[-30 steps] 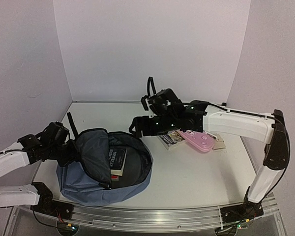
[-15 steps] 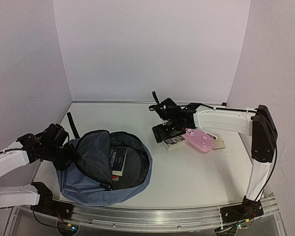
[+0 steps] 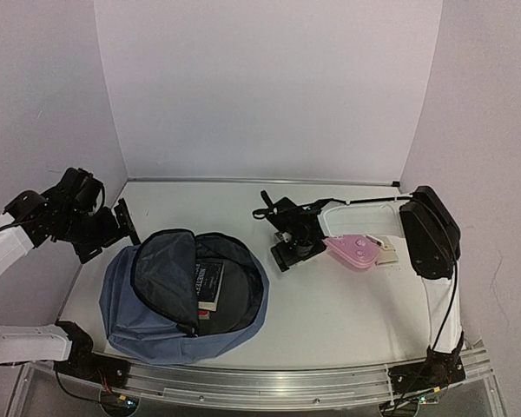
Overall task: Pack the student bag
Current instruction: Pick up the book from the center of the board.
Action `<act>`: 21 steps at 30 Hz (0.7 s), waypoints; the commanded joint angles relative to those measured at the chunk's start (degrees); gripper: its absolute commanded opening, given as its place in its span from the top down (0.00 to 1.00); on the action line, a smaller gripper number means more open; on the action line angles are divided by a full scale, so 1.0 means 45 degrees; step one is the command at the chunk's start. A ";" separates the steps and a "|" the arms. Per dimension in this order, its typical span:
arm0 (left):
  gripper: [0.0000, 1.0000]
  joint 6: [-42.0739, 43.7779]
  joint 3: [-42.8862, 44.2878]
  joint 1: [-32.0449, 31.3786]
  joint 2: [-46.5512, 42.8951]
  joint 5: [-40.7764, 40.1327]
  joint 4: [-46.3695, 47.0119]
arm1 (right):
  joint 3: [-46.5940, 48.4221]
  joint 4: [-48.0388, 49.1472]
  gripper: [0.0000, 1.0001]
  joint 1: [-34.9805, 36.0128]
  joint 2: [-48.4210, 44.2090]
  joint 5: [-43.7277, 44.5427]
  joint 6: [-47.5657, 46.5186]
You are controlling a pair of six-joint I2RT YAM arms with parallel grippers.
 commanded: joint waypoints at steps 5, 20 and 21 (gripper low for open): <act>0.00 0.4982 0.1623 0.2904 0.2678 0.2873 0.3358 | 0.1046 -0.0137 0.16 -0.0457 0.1029 0.0985 -0.0337; 0.01 0.7432 0.0916 0.3199 0.3396 0.3644 0.6564 | 0.0498 -0.0137 0.39 -0.0854 0.1760 0.0905 0.0397; 0.01 0.7414 0.0924 0.3193 0.3489 0.3712 0.6523 | 0.0458 -0.0145 0.41 -0.0857 0.1800 0.1097 0.0429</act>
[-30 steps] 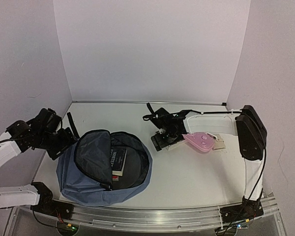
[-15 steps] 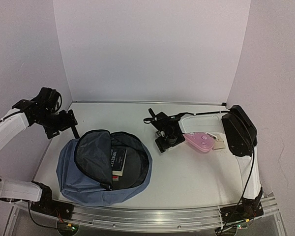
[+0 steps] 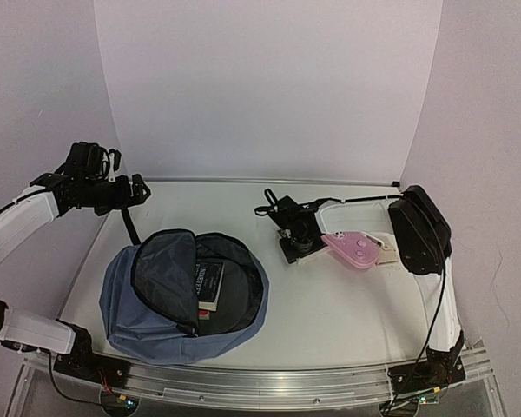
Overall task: Pack the student bag
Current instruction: Pick up the book from the center of the board.
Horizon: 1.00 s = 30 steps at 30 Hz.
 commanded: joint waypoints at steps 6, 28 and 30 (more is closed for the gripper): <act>0.01 0.0597 0.0190 0.0069 0.0574 0.1094 0.0612 | -0.0617 -0.0208 0.69 -0.0132 0.0483 0.1410 0.0480; 0.01 -0.6363 -0.1357 -0.3687 0.2535 0.3923 0.7628 | -0.4585 0.6188 1.00 -0.0140 -0.5387 -0.4165 0.2355; 0.01 -0.6433 -0.0877 -0.4212 0.3268 0.3904 0.7807 | -0.5005 0.6719 1.00 -0.0134 -0.5696 -0.4755 0.2504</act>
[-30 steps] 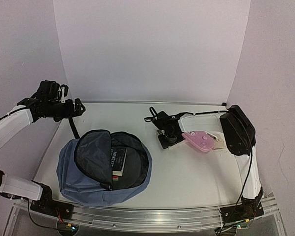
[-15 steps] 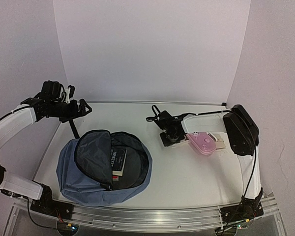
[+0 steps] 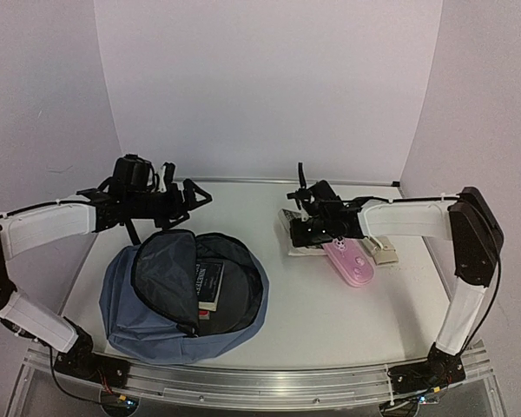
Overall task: Pack the student bag
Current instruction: Pick up the book from the center of the board.
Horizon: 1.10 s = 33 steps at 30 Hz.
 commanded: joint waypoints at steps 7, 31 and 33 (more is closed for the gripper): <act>0.00 -0.2908 0.1398 -0.1904 0.3649 0.1080 0.4978 | -0.1774 0.3713 1.00 0.0055 -0.1897 -0.2599 0.1282; 0.45 -0.2720 0.6743 -0.3462 0.8754 0.0855 0.2175 | -0.3109 0.4971 1.00 0.0256 -0.3203 -0.3838 0.1191; 0.56 -0.2652 0.7092 -0.3507 0.8955 0.0935 0.1829 | -0.3041 0.4964 1.00 0.0324 -0.3103 -0.3822 0.1087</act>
